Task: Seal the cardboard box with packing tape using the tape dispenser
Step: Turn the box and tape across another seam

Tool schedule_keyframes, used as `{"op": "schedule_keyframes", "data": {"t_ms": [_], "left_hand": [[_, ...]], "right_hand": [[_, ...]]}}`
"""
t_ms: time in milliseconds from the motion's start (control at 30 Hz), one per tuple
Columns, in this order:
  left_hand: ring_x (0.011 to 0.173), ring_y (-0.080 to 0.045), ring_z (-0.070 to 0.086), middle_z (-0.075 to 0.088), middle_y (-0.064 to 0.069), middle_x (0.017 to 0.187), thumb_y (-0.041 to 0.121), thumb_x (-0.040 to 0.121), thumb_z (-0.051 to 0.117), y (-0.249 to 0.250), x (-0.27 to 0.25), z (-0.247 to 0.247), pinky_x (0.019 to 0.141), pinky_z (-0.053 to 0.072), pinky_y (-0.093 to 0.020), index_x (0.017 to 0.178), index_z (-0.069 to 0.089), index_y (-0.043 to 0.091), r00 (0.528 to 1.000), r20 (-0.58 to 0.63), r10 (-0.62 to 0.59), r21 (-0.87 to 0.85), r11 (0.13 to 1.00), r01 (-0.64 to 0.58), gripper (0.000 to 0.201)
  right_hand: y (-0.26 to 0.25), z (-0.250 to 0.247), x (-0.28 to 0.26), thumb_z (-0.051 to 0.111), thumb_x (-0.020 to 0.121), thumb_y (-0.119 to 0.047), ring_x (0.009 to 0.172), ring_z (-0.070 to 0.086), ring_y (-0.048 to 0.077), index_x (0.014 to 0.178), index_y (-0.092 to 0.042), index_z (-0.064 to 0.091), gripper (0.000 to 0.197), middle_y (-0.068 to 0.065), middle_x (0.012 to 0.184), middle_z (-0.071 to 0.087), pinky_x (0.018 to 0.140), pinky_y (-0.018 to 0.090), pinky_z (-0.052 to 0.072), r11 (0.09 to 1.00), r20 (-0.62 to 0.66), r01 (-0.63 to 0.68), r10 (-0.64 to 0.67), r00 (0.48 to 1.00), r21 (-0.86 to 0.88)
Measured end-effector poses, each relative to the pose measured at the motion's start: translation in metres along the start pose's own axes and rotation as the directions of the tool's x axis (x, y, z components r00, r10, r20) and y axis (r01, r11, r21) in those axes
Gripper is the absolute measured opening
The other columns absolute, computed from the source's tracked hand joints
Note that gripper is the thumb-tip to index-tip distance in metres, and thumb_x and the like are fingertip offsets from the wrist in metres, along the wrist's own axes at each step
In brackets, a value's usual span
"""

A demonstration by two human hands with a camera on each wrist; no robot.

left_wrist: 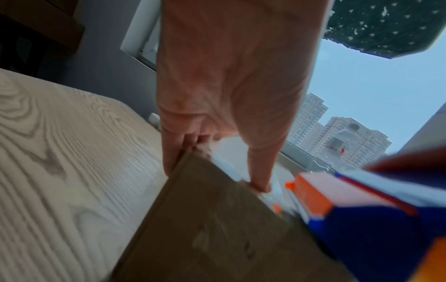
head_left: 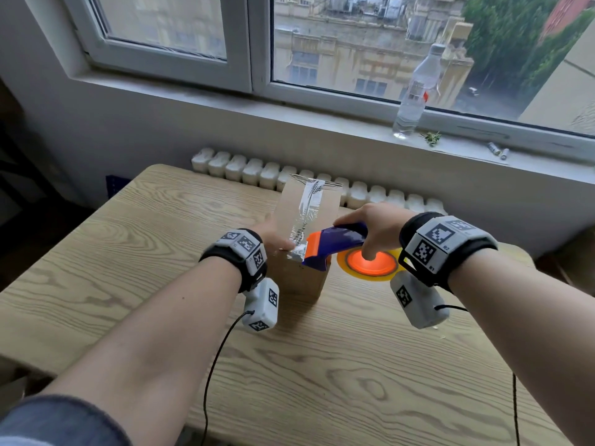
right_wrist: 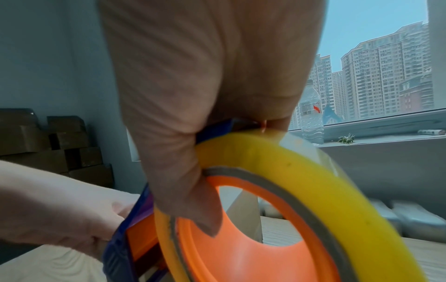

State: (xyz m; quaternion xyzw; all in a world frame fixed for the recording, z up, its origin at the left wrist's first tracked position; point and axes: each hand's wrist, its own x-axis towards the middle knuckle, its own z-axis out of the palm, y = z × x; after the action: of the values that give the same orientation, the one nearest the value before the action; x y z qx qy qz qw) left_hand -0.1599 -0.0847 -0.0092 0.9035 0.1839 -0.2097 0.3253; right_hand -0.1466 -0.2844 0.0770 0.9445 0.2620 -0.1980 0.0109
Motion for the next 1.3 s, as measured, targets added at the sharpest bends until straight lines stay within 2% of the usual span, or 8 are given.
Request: {"op": "schedule_keyframes", "data": {"t_ms": [33, 100, 167, 367, 467, 600, 1100, 1300], "left_hand": [[0.127, -0.034, 0.049, 0.041, -0.017, 0.145, 0.04, 0.075, 0.074, 0.003, -0.002, 0.007, 0.107, 0.041, -0.043, 0.151, 0.015, 0.014, 1.0, -0.01, -0.02, -0.011, 1.0, 0.02, 0.099], [0.144, -0.037, 0.024, 0.012, -0.024, 0.158, 0.053, 0.079, 0.067, 0.007, -0.004, 0.02, 0.115, 0.024, -0.046, 0.152, -0.015, 0.012, 0.995, -0.026, -0.094, -0.003, 0.996, 0.094, 0.117], [0.148, -0.036, 0.012, -0.001, -0.023, 0.159, 0.062, 0.077, 0.064, 0.011, -0.009, 0.023, 0.117, 0.018, -0.048, 0.15, -0.025, 0.016, 0.99, -0.02, -0.139, 0.012, 0.99, 0.139, 0.123], [0.15, -0.033, 0.001, -0.014, -0.017, 0.16, 0.069, 0.074, 0.06, 0.009, 0.0, 0.026, 0.119, 0.009, -0.05, 0.149, -0.028, 0.021, 0.988, -0.016, -0.154, 0.037, 0.987, 0.154, 0.124], [0.15, -0.033, 0.0, -0.017, -0.014, 0.16, 0.073, 0.074, 0.056, 0.009, -0.002, 0.028, 0.119, 0.006, -0.049, 0.149, -0.028, 0.023, 0.988, -0.023, -0.153, 0.043, 0.987, 0.154, 0.123], [0.149, -0.035, 0.0, -0.017, -0.014, 0.16, 0.074, 0.077, 0.052, 0.011, -0.004, 0.028, 0.119, 0.005, -0.05, 0.149, -0.027, 0.023, 0.987, -0.031, -0.157, 0.081, 0.984, 0.159, 0.118], [0.149, -0.037, 0.006, -0.019, -0.013, 0.16, 0.078, 0.078, 0.043, 0.013, -0.01, 0.029, 0.119, 0.009, -0.05, 0.149, -0.027, 0.025, 0.988, -0.057, -0.141, 0.165, 0.975, 0.148, 0.113], [0.15, -0.033, 0.001, -0.021, -0.01, 0.16, 0.075, 0.075, 0.052, 0.01, -0.008, 0.03, 0.12, 0.005, -0.047, 0.15, -0.023, 0.027, 0.99, -0.063, -0.128, 0.132, 0.982, 0.136, 0.117]], "right_hand": [[0.001, 0.001, 0.0, 0.07, 0.063, -0.007, 0.088, 0.052, 0.018, 0.133, -0.04, 0.05, 0.08, -0.008, 0.101, 0.054, 0.067, 0.029, 0.044, 1.0, 0.002, -0.002, 0.002, 1.0, 0.005], [0.002, 0.002, 0.0, 0.07, 0.063, -0.006, 0.089, 0.051, 0.018, 0.134, -0.04, 0.049, 0.082, -0.007, 0.102, 0.054, 0.068, 0.029, 0.044, 1.0, 0.005, -0.012, 0.012, 1.0, 0.026], [0.004, 0.003, 0.0, 0.071, 0.063, -0.006, 0.089, 0.051, 0.018, 0.134, -0.041, 0.049, 0.082, -0.007, 0.101, 0.055, 0.069, 0.029, 0.045, 0.999, 0.006, -0.011, 0.01, 1.0, 0.035], [0.006, 0.004, -0.001, 0.07, 0.063, -0.006, 0.091, 0.053, 0.018, 0.134, -0.041, 0.048, 0.082, -0.005, 0.107, 0.059, 0.074, 0.033, 0.052, 0.999, 0.006, 0.007, -0.007, 1.0, 0.038], [0.009, 0.006, -0.001, 0.07, 0.064, -0.005, 0.089, 0.052, 0.019, 0.134, -0.041, 0.049, 0.082, -0.004, 0.105, 0.059, 0.073, 0.031, 0.05, 0.998, 0.004, 0.014, -0.014, 1.0, 0.056], [0.015, 0.011, -0.004, 0.07, 0.065, -0.003, 0.089, 0.051, 0.018, 0.136, -0.039, 0.047, 0.084, -0.004, 0.102, 0.057, 0.071, 0.028, 0.043, 0.995, 0.011, 0.01, -0.011, 1.0, 0.103], [0.031, 0.02, -0.015, 0.069, 0.065, -0.002, 0.086, 0.051, 0.018, 0.139, -0.044, 0.042, 0.089, -0.007, 0.102, 0.054, 0.07, 0.026, 0.042, 0.985, -0.024, 0.008, -0.004, 1.0, 0.174], [0.067, 0.02, -0.045, 0.067, 0.065, 0.0, 0.086, 0.052, 0.02, 0.136, -0.048, 0.042, 0.09, -0.004, 0.103, 0.056, 0.068, 0.027, 0.043, 0.989, -0.024, -0.051, 0.054, 0.998, 0.142]]}}
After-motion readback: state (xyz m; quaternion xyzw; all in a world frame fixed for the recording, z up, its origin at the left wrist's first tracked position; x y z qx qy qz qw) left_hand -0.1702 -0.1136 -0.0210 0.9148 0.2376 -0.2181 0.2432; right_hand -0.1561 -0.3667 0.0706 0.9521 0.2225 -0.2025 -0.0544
